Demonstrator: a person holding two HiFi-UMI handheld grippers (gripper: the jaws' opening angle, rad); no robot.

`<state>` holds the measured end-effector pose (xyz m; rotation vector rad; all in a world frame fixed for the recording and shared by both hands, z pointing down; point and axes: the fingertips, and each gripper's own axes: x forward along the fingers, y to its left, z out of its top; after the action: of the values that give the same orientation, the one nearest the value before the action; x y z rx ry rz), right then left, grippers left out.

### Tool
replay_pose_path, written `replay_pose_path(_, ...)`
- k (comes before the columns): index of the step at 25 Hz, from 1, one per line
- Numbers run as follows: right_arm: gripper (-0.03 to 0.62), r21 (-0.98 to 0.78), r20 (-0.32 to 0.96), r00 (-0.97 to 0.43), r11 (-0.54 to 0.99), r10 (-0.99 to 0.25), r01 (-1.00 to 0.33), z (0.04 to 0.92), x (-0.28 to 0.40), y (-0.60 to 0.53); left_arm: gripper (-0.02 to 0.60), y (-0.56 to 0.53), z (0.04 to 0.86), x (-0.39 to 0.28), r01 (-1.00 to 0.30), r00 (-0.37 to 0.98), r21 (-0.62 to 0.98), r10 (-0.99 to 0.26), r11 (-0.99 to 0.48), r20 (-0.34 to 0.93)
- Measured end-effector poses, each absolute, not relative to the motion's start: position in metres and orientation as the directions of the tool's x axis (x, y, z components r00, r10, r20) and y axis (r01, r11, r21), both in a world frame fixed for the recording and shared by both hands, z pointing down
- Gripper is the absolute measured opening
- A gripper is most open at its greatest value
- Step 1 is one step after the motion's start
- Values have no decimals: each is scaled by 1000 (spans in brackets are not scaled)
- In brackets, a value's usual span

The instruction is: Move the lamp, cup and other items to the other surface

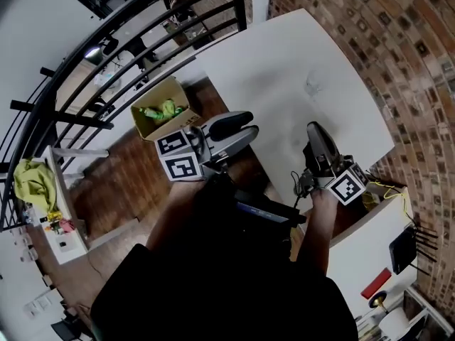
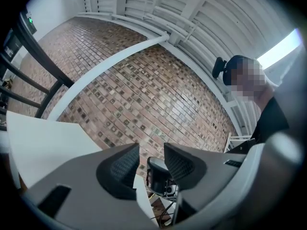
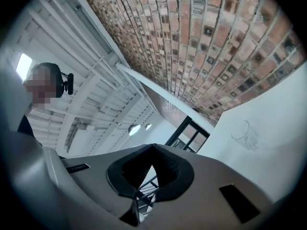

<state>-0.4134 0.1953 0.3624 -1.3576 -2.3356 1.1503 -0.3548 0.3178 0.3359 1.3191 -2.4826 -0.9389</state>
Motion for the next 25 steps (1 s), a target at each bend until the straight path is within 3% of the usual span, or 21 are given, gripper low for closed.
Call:
replay_pose_path(14,12,-781,-70,-769,444,635,438,394,-492,277,156,416,353,-471,-725,-367,674,-907,141,-205)
replay_pose_path(25,12,-768,-4,-883,564,470,304,406,-482,304,153,439,369,-496,-692,-196,721,-952,-35,-234)
